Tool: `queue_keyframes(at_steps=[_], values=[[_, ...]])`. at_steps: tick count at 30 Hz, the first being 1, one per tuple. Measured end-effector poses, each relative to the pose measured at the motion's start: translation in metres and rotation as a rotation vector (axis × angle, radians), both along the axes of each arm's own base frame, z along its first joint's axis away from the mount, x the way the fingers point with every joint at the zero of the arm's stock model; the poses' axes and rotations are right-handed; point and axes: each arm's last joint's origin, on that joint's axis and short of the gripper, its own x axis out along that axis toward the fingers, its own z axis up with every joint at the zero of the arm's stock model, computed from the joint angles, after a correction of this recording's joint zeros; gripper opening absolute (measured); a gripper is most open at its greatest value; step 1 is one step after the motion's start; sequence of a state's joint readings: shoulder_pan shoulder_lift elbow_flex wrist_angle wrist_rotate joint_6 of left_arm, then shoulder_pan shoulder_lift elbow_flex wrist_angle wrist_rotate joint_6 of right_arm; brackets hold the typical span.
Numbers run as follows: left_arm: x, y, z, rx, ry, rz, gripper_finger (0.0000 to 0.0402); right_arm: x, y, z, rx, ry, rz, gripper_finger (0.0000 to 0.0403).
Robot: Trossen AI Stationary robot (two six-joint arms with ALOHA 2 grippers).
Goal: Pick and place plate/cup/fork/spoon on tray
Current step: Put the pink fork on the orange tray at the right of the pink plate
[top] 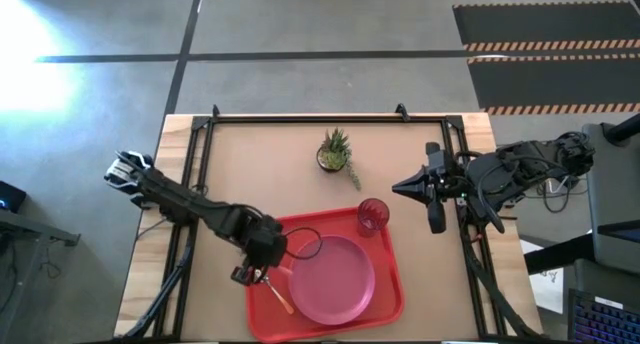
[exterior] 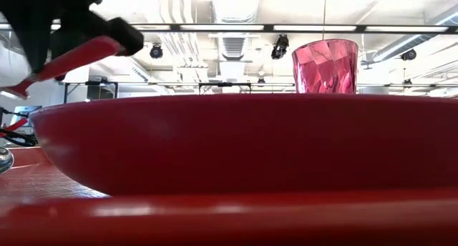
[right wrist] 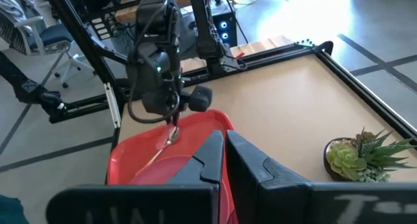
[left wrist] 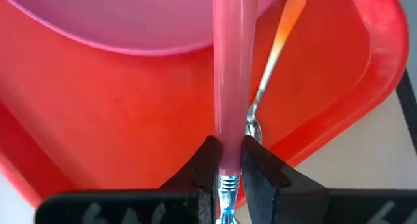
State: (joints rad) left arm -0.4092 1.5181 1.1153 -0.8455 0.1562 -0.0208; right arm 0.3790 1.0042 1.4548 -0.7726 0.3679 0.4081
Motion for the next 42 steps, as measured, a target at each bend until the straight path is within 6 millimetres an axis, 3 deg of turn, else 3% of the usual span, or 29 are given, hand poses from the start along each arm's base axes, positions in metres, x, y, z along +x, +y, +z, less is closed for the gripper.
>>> queue_keyframes(at_steps=[6,19,27,36,42], values=[[-0.011,-0.006,-0.015,0.014,0.054,-0.04,0.0024,0.0,0.0,0.0,-0.007,-0.001,0.001,0.0009],[-0.023,-0.018,-0.024,0.044,0.055,-0.193,0.0024,0.001,0.0,0.003,0.003,-0.028,0.0,0.0009],[-0.012,-0.02,-0.024,0.057,-0.07,-0.248,0.0024,0.002,0.001,0.005,0.003,-0.05,0.003,0.0009],[-0.001,-0.026,-0.054,0.069,0.026,-0.395,0.0024,0.002,0.001,0.005,0.016,-0.054,-0.007,0.0009],[0.001,-0.028,-0.056,0.122,-0.006,-0.502,0.0024,0.003,0.001,0.007,0.037,-0.077,-0.013,0.0009]])
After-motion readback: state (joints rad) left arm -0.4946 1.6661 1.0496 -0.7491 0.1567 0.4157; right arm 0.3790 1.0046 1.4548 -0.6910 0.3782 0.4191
